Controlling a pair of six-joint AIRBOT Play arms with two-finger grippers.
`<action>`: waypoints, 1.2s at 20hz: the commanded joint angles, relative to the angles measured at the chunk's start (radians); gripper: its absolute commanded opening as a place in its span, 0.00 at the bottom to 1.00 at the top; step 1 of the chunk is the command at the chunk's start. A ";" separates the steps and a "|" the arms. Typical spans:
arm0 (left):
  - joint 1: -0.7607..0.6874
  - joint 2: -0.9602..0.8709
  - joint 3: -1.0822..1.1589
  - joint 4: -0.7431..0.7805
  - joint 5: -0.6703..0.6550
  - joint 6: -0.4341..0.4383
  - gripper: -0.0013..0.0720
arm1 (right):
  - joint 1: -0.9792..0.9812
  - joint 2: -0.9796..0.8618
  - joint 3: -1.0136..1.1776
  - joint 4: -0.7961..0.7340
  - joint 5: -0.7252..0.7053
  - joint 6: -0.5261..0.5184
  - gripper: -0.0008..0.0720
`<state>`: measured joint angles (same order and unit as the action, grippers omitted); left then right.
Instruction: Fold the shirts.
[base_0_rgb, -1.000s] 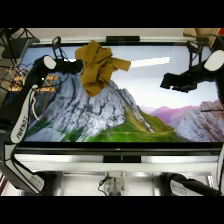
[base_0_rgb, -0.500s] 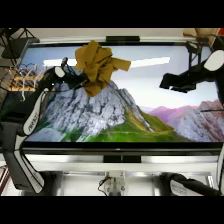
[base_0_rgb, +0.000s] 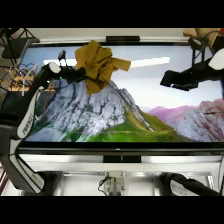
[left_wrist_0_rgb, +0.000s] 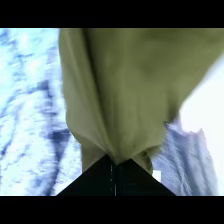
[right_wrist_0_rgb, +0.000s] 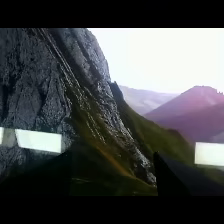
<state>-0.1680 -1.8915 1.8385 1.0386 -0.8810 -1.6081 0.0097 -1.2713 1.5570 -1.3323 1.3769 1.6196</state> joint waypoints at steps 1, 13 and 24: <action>-0.085 0.259 -0.018 -0.006 -0.138 0.209 0.08 | -0.001 0.082 0.076 -0.070 -0.010 0.006 0.87; -0.974 0.401 -0.446 -0.037 0.577 -0.145 0.09 | -0.001 0.451 0.299 -0.382 -0.119 0.126 0.87; -0.146 0.602 -0.443 0.434 -0.335 -0.068 0.84 | 0.101 0.247 0.021 -0.033 0.136 0.135 0.87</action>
<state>-0.5430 -1.3464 1.3964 1.2499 -0.8898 -1.6894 0.0437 -0.9695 1.7241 -1.5074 1.5028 1.7386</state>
